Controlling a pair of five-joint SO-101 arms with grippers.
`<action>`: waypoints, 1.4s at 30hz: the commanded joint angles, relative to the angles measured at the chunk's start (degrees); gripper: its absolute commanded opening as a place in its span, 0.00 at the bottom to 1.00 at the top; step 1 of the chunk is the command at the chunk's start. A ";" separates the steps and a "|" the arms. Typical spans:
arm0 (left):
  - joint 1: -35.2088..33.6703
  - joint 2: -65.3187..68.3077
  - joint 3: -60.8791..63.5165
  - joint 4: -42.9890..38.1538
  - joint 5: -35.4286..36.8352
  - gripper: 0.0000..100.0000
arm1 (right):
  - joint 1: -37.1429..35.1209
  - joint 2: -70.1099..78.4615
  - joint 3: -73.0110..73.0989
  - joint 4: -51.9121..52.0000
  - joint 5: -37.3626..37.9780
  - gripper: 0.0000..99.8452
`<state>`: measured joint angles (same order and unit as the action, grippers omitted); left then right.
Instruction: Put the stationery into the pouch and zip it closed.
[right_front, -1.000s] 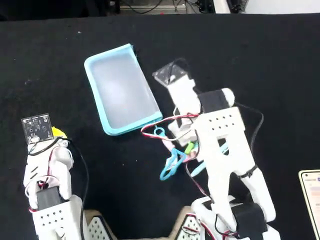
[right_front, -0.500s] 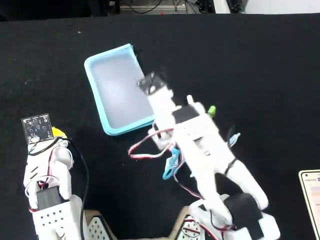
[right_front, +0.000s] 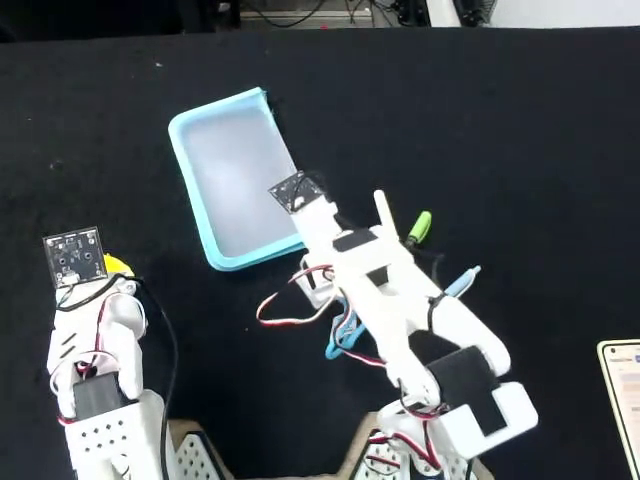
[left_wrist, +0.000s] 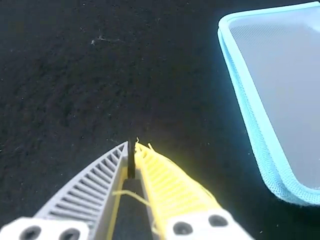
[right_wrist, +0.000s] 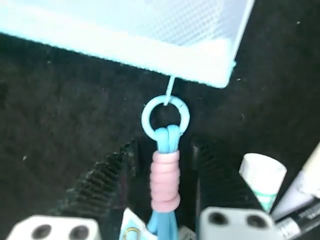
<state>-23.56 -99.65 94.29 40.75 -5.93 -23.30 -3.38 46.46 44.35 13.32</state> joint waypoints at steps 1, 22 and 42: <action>0.66 -0.09 -0.75 0.18 -0.62 0.03 | -0.53 -0.22 -2.51 2.11 4.48 0.02; 0.66 -0.09 -0.75 0.18 -0.62 0.03 | 0.53 -15.25 -3.56 21.63 -2.55 0.18; 0.66 -0.09 -0.66 0.18 -0.62 0.03 | -5.80 -5.32 3.47 7.03 -4.57 0.18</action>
<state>-23.56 -99.65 94.29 40.75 -5.93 -26.29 -8.75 51.12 49.10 9.01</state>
